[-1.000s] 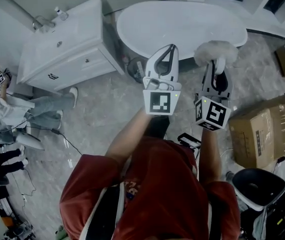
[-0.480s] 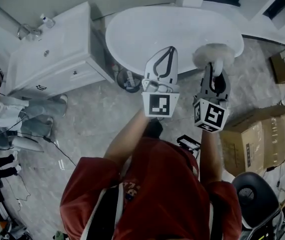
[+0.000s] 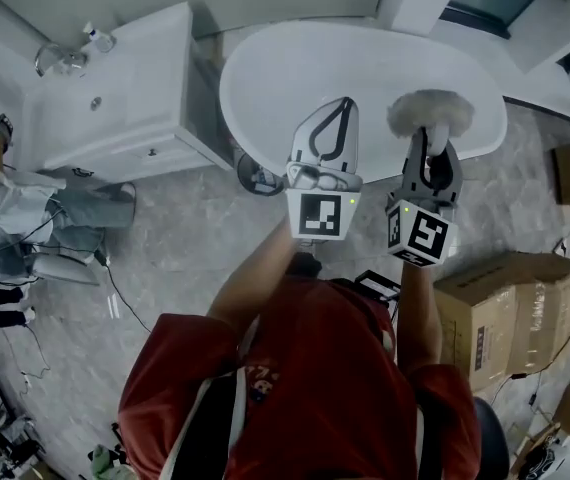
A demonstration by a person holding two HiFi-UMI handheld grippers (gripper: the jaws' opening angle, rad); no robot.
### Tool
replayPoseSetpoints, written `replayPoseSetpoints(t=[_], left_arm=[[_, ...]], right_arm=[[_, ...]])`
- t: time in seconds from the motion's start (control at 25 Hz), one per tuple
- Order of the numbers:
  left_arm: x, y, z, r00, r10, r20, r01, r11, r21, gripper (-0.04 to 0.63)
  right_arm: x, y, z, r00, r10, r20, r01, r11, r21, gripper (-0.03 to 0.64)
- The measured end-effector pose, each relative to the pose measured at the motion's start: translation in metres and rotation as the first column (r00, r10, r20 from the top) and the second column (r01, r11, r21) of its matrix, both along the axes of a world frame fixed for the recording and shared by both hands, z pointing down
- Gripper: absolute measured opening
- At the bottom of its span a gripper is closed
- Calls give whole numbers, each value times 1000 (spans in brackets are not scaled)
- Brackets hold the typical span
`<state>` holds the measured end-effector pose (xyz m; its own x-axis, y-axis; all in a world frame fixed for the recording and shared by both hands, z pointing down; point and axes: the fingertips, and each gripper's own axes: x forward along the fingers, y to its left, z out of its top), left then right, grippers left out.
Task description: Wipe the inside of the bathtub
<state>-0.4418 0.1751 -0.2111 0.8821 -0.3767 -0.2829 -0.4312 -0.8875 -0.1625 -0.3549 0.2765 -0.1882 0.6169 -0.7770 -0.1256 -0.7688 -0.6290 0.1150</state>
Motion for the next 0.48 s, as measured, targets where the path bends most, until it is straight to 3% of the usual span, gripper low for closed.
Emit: replayPoseSetpoints(t=[0.24, 0.48], left_arm=[[23, -37, -6, 998, -52, 20, 51, 998, 20, 15], [74, -47, -1, 995, -88, 38, 86, 995, 41, 15]], right_arm=[[27, -41, -2, 998, -60, -9, 60, 998, -16, 92], [84, -55, 12, 996, -86, 23, 86, 996, -5, 92]])
